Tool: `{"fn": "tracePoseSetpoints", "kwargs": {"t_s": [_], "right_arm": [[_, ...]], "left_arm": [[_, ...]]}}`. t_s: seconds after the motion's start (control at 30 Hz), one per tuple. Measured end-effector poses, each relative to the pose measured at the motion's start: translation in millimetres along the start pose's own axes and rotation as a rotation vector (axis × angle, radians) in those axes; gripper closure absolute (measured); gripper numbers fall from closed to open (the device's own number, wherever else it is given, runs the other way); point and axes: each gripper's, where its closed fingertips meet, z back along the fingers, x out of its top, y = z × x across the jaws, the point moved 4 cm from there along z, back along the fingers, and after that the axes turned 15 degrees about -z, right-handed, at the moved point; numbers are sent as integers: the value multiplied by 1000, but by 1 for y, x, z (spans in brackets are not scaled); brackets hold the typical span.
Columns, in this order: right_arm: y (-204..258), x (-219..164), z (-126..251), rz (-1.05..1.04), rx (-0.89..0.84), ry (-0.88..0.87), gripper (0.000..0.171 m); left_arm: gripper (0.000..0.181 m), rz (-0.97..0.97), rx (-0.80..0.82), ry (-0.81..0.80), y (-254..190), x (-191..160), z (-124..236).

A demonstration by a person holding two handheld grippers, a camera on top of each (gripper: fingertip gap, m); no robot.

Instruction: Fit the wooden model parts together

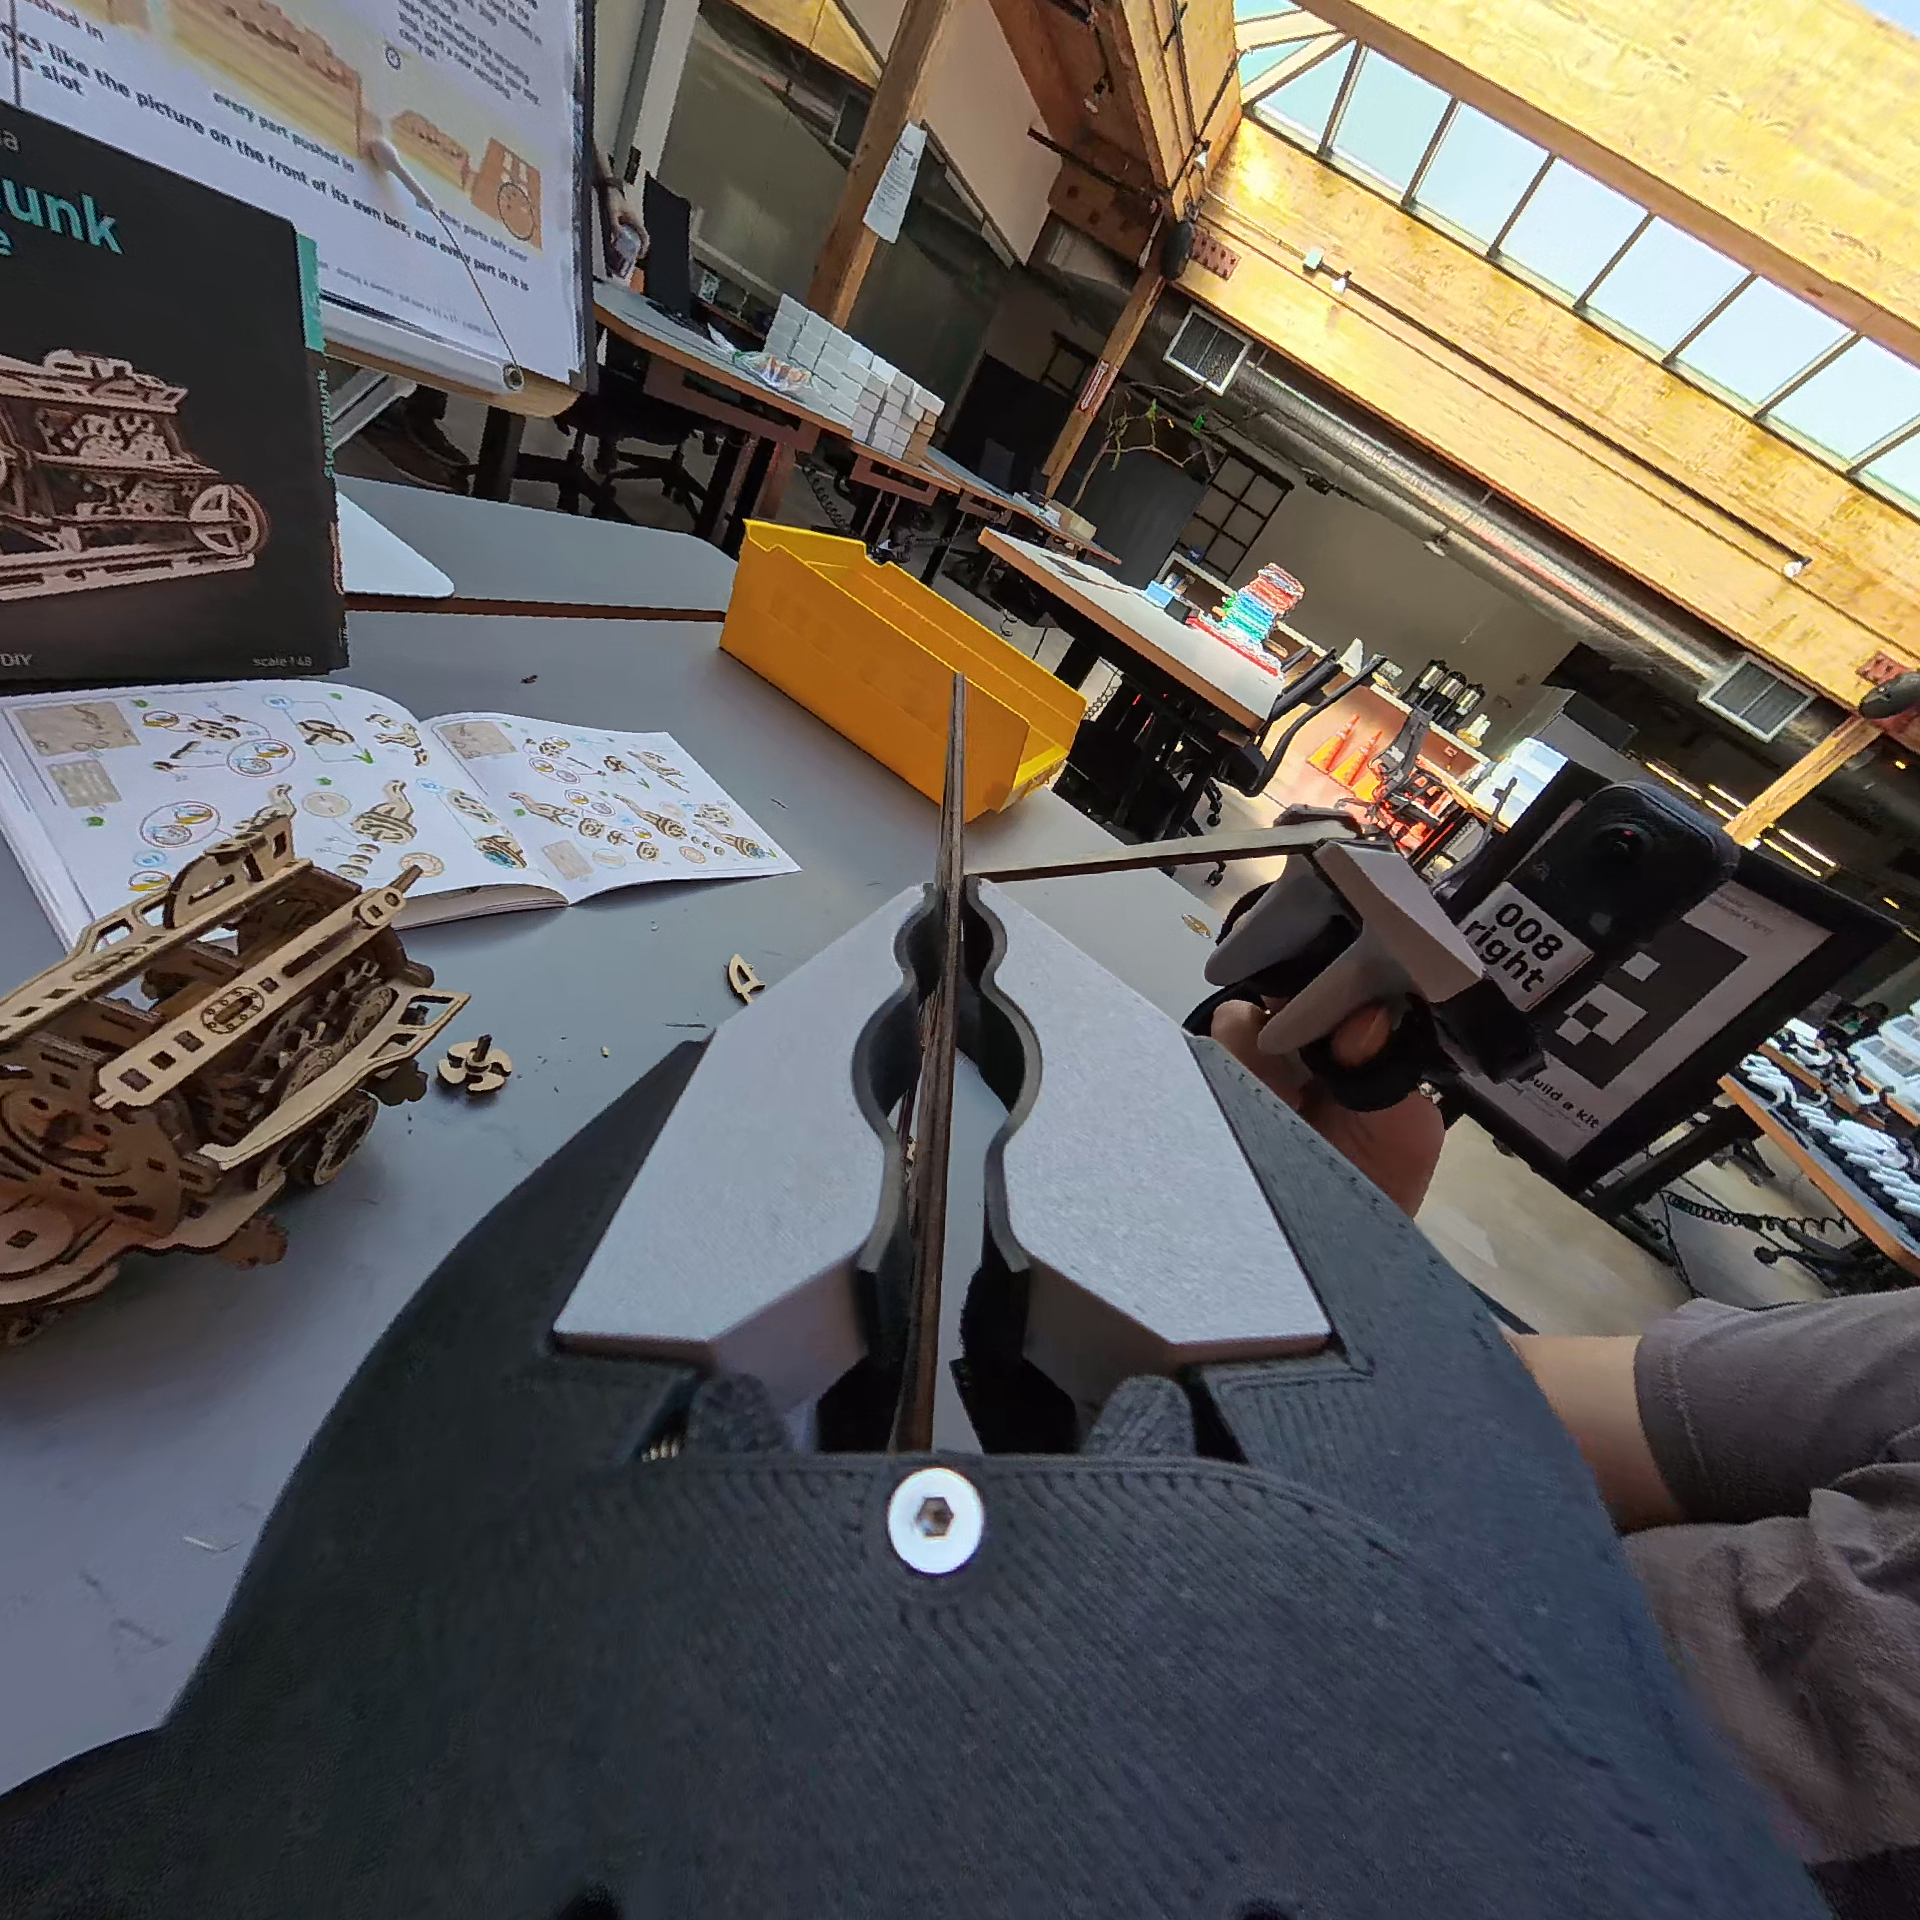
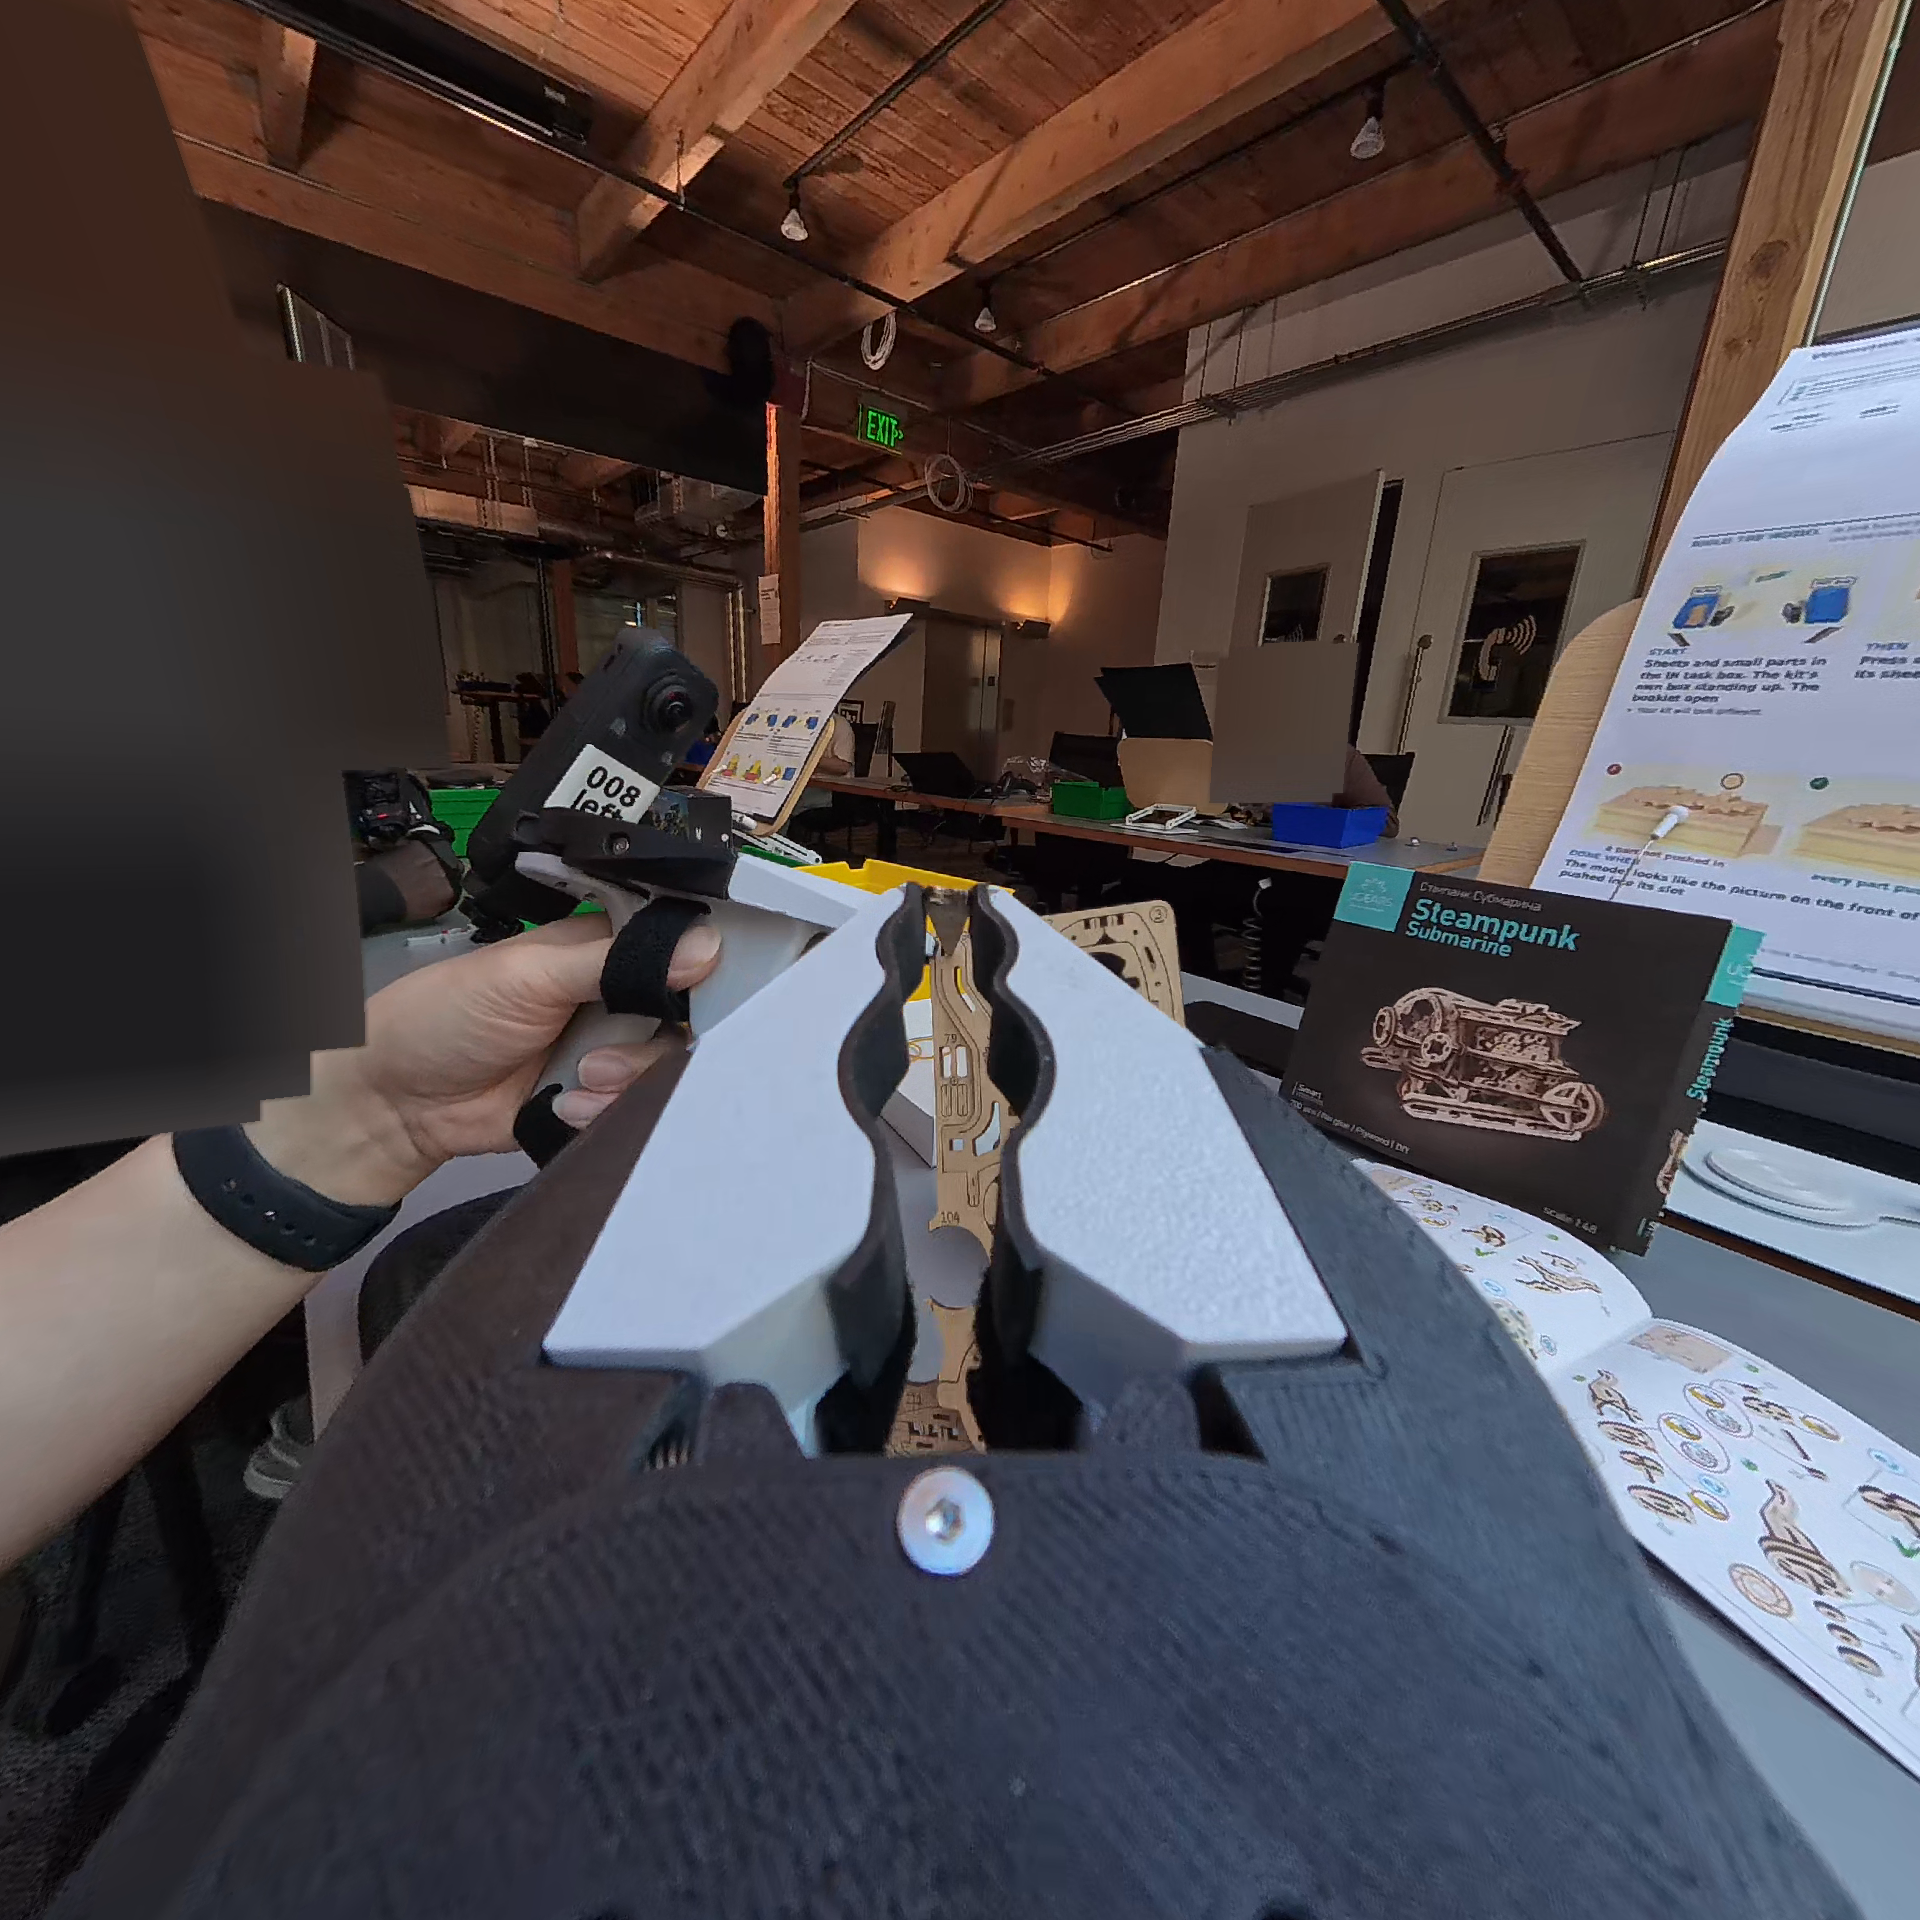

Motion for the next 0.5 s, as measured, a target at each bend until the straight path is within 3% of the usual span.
{"fn": "tracePoseSetpoints", "kwargs": {"t_s": [0.23, 0.5], "right_arm": [[13, -4, -1, 170, -31, 39, 164], [14, -7, -2, 102, -50, 60, 164]], "left_arm": [[180, -66, 45, 13, -5, 3, 3], [180, -137, 49, -3, -19, 4, 1]]}}
